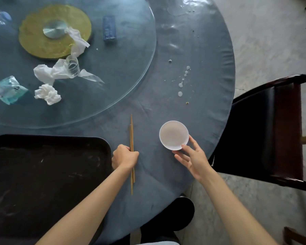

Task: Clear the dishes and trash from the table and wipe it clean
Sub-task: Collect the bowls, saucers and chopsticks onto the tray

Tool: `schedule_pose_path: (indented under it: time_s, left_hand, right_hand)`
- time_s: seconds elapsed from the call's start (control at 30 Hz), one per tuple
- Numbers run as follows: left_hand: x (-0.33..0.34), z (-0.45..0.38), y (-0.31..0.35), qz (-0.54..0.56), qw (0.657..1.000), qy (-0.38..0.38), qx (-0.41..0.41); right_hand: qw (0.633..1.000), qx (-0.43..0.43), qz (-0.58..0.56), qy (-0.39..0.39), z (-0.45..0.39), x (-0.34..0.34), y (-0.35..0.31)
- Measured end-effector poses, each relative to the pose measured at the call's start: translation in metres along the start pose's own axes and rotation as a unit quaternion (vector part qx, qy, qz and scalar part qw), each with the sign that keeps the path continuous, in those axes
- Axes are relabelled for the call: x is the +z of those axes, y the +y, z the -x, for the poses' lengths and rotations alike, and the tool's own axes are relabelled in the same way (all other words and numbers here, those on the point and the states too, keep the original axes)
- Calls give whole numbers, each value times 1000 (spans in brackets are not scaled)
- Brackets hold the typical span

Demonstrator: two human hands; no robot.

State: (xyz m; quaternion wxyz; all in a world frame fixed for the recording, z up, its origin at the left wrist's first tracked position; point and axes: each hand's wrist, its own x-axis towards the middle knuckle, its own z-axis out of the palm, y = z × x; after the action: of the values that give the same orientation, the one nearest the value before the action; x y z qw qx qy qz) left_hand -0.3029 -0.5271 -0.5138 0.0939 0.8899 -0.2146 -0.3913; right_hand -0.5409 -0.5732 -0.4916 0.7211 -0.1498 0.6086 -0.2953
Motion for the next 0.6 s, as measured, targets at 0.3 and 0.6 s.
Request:
schedule_pose_path:
  time_s: [0.3, 0.6]
  left_hand:
    - [7, 4, 8, 43, 999, 9, 0]
    - [7, 0, 12, 22, 993, 65, 96]
  right_hand:
    - [1000, -7, 2, -14, -1, -4, -1]
    - [1000, -11, 4, -11, -4, -5, 1]
